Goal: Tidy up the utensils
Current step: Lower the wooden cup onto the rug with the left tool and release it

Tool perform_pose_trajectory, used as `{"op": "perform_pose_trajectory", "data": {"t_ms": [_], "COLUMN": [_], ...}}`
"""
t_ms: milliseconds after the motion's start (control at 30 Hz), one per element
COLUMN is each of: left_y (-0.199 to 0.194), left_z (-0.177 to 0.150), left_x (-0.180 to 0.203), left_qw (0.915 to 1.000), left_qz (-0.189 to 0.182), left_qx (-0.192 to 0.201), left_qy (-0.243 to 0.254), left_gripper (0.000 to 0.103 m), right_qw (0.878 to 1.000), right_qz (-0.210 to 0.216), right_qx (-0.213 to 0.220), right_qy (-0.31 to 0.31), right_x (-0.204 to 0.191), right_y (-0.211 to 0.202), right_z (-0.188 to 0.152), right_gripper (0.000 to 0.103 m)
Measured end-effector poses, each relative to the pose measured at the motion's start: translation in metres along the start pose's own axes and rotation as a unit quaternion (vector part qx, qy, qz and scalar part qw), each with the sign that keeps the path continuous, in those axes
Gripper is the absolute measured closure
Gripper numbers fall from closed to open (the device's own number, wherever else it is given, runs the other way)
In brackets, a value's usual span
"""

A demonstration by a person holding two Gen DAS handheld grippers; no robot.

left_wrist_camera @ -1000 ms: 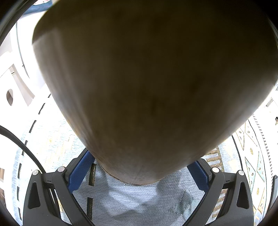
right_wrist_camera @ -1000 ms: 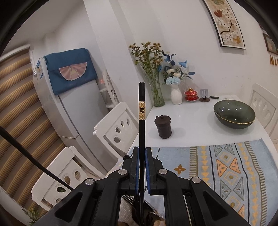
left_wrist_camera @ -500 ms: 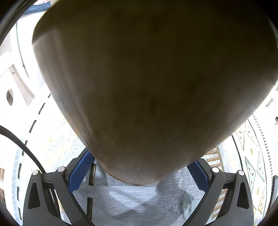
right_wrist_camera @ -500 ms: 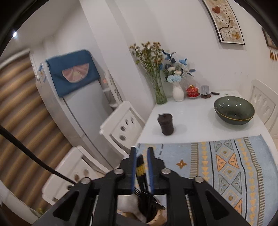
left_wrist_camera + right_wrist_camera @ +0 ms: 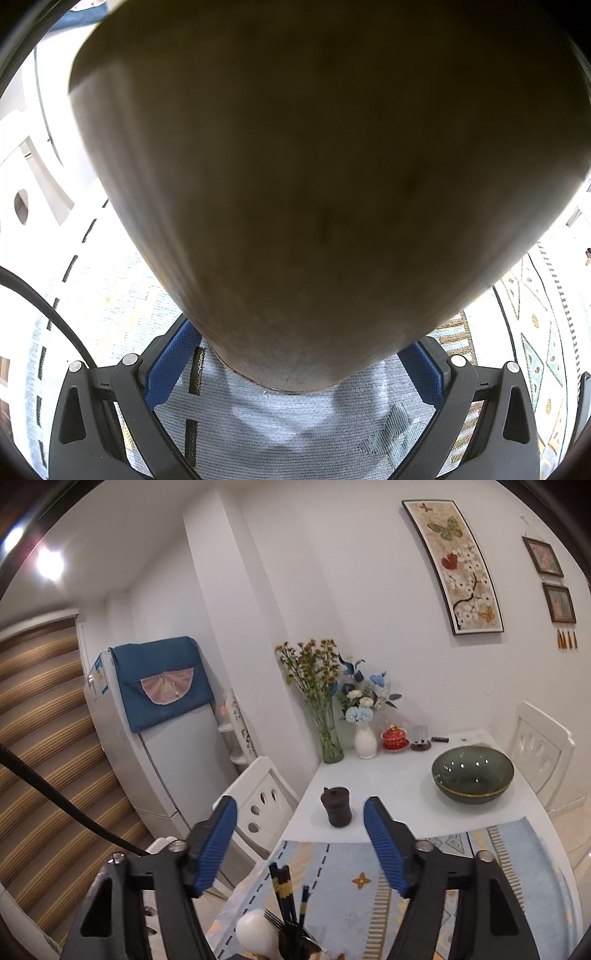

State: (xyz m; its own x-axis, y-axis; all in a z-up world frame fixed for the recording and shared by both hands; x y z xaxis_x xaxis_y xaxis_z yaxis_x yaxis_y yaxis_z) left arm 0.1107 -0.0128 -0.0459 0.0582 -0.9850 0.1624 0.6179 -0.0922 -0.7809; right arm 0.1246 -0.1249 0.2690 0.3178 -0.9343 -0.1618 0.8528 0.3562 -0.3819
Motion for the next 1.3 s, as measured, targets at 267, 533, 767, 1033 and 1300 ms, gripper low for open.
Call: {"op": "perform_pose_trajectory", "data": {"t_ms": [267, 533, 767, 1033, 1300], "left_y": [0.0, 0.0, 0.003, -0.008, -0.04], "left_z": [0.0, -0.001, -0.004, -0.02, -0.037], "left_x": [0.0, -0.003, -0.005, -0.003, -0.001], "left_qw": [1.0, 1.0, 0.9998, 0.9992, 0.9989], "left_qz": [0.0, 0.007, 0.019, 0.038, 0.045], "left_qx": [0.0, 0.001, -0.003, -0.006, -0.002], "left_qy": [0.0, 0.0, -0.001, 0.014, 0.008], "left_gripper": [0.002, 0.001, 0.001, 0.001, 0.001], "right_qw": [0.992, 0.97, 0.944, 0.935, 0.935], "right_qz": [-0.066, -0.096, -0.113, -0.122, -0.112], "right_qx": [-0.1, -0.224, -0.303, -0.318, -0.318], "right_qy": [-0.044, 0.01, 0.062, 0.095, 0.107], "right_x": [0.017, 0.064, 0.096, 0.111, 0.121], "right_y": [0.025, 0.026, 0.013, -0.016, -0.041], "right_z": [-0.056, -0.129, -0.181, -0.209, -0.22], "right_gripper": [0.033, 0.033, 0.033, 0.033, 0.033]}}
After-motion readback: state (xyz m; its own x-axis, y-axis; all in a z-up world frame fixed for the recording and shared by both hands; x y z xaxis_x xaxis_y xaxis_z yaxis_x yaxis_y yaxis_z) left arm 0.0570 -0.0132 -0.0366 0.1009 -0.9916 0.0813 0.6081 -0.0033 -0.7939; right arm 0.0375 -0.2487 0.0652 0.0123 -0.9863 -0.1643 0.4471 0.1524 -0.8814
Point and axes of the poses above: each gripper's, at about its wrist camera, not at the fingertips, and y roughly the way its jaws point, x to its right, z to its top, the point moved 6 cm from there along y, roughly the way its jaws point, and after that the axes turned 7 degrees about -y, right-handed, at the moved point
